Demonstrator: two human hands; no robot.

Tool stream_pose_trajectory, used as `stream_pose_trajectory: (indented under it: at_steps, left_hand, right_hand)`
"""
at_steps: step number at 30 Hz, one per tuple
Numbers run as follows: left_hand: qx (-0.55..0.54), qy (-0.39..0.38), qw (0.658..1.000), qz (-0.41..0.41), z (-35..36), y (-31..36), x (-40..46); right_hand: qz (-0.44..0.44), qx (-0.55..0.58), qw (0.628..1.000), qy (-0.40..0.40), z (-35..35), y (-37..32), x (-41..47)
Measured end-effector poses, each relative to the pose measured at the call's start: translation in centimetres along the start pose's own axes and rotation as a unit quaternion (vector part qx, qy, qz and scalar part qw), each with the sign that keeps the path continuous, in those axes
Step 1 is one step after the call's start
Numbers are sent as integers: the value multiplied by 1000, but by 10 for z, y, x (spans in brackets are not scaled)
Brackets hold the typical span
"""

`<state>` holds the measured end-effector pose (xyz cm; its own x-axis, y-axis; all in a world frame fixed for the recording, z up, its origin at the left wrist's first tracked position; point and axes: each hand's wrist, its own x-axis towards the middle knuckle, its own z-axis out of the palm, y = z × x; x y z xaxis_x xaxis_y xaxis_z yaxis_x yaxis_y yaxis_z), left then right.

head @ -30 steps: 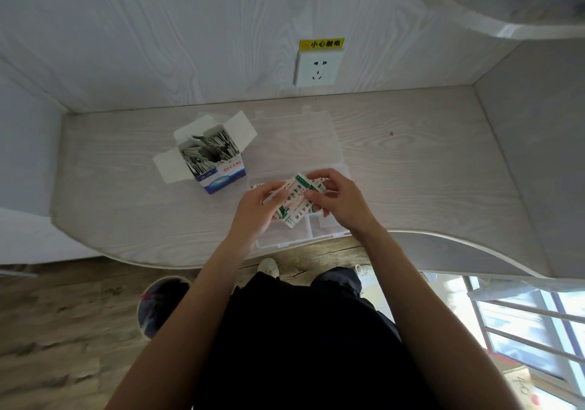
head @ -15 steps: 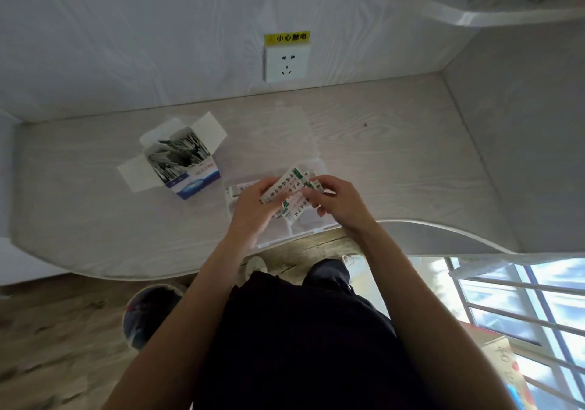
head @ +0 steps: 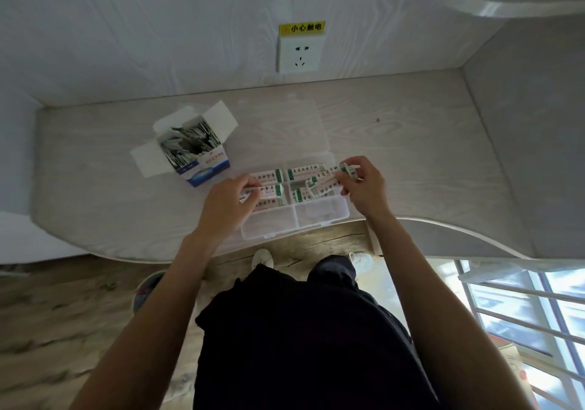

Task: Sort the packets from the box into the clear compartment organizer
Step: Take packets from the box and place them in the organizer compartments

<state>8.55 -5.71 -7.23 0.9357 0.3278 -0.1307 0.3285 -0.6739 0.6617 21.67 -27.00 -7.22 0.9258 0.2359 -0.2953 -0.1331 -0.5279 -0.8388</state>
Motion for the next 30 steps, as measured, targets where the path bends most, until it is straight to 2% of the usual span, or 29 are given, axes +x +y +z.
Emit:
stream_pose_trajectory:
  at_steps: [3, 7, 12, 15, 18, 23, 27, 30]
  left_hand:
    - [88, 26, 995, 40, 8, -4, 1]
    - [170, 67, 983, 14, 15, 0, -1]
    - [244, 53, 967, 41, 18, -2, 0]
    - [258, 62, 963, 52, 16, -2, 0]
    - [257, 50, 964, 47, 14, -4, 0]
    - [251, 32, 967, 34, 13, -2, 1]
    - [260, 19, 965, 28, 12, 0, 2]
    - [262, 21, 964, 30, 13, 1, 1]
  right_hand:
    - [-5, -54, 998, -12, 7, 1, -1]
    - [-37, -141, 989, -13, 14, -1, -8]
    - [-69, -267, 961, -1, 17, 0, -9]
    - [-85, -358, 930, 7, 19, -1, -6]
    - [-142, -414, 899, -5, 19, -7, -6]
    - [-227, -495, 835, -77, 19, -9, -2]
    - [-237, -499, 827, -104, 19, -11, -2]
    - [-256, -527, 802, -117, 24, -16, -2]
